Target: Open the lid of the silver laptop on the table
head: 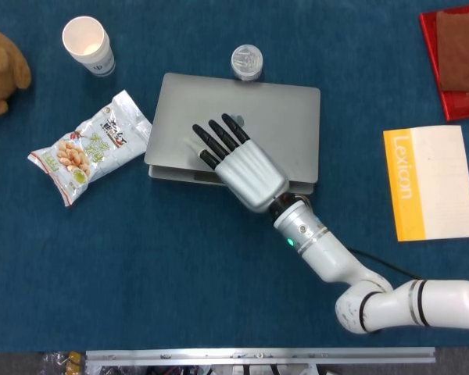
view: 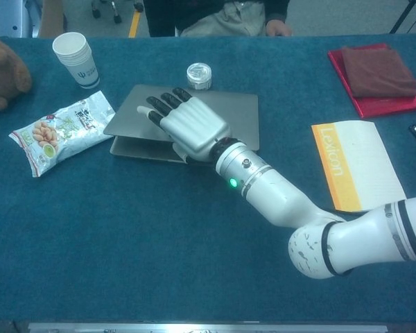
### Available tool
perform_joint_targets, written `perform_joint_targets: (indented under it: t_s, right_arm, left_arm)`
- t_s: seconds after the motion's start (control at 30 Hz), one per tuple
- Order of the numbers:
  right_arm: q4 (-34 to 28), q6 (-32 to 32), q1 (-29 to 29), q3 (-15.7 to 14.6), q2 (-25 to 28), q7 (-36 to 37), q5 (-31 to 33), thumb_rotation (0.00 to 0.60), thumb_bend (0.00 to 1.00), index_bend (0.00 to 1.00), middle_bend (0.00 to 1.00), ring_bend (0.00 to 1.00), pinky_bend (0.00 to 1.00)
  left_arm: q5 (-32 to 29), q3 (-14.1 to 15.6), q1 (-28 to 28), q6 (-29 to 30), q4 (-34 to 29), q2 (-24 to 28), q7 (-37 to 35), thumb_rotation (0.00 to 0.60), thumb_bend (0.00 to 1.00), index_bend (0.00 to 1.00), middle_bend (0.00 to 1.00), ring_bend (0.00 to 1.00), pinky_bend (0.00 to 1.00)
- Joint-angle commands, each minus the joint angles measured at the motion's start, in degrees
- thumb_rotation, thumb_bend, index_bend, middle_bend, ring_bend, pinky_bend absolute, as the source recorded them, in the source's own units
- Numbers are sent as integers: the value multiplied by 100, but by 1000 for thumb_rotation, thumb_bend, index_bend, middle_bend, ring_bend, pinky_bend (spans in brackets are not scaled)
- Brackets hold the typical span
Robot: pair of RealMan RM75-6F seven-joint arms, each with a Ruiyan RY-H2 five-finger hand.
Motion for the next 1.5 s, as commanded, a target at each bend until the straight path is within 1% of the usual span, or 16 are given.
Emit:
perform_joint_targets:
  t_s: [0.03,0.17,0.3,0.43,0.57,0.83,1.2,1.5]
  right_arm:
    - [-103,35,49,46,55,-121,76,600,486,0,0,0,60]
    - [-194,69,96,74,98,-247,160,600,486,0,0,0,60]
    - [-248,115,145,88,126,-364,232,600,487,0,0,0,60]
    - [-311,155,190,114,152,-438,304,600,486,0,0,0,60]
    - [-349,188,238,121,175,-514,370,600,486,0,0,0,60]
    - [-353,252,294,100,182,-552,471,600,486,0,0,0,60]
    - [-351,301,410,83,203,-630,532,600,486,0,0,0,60]
    - [-348,324,476,80,241,-648,604,600,486,0,0,0,60]
  left_arm:
    - [187,130,-207,-308,45,6,32,600,105,153,125,52,30]
    - [469,264,-464,-617,54,1,22,600,105,154,124,52,30]
    - [761,396,-784,-951,-11,53,-155,600,106,144,106,52,30]
    - [999,532,-1124,-1358,-122,131,-285,600,105,83,51,36,30]
    - [1150,605,-1446,-1758,-272,144,-156,600,106,40,6,0,29]
    - [1396,646,-1969,-2328,-601,13,297,585,106,18,0,0,28]
    - [1451,552,-2582,-2919,-847,-335,793,578,105,18,0,0,20]
    - [1382,505,-3042,-3367,-806,-664,878,578,105,18,0,0,17]
